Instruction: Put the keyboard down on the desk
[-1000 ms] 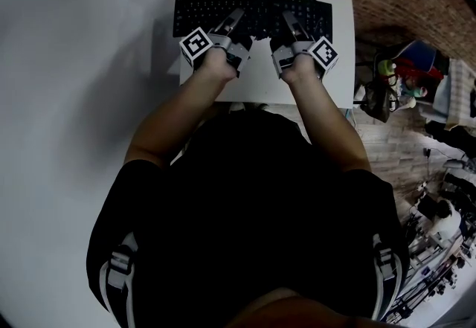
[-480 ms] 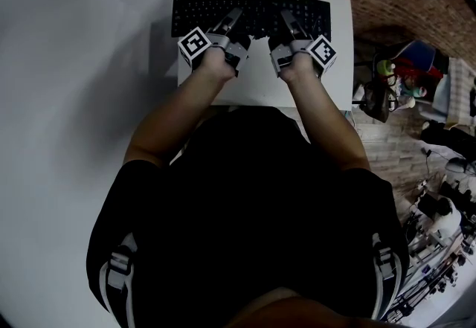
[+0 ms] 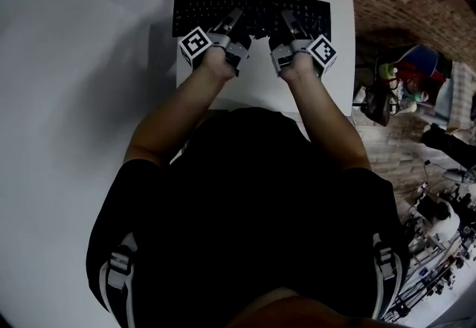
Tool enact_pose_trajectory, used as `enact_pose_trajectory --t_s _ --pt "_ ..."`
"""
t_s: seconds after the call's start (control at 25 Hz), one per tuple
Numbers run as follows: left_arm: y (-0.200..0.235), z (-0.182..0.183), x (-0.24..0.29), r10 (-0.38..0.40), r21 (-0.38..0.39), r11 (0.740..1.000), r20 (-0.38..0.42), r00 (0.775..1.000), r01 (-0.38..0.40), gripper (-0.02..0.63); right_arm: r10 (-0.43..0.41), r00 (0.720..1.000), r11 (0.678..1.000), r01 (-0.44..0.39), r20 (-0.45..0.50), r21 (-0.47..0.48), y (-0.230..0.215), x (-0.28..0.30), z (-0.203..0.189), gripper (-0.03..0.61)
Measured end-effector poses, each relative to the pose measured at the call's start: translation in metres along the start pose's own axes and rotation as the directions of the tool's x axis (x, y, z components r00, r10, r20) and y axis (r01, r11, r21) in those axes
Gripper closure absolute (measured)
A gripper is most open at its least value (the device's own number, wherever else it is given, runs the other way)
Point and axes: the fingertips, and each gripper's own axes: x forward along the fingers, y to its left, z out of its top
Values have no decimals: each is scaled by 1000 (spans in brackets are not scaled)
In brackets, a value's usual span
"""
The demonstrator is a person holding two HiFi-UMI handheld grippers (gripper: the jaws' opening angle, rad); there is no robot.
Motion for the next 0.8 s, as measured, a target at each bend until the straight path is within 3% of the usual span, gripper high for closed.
enact_pose_trajectory --t_s 0.8 --pt "54 18 50 74 -25 997 28 997 -73 532 -81 996 995 83 -23 50 -55 37 37 472"
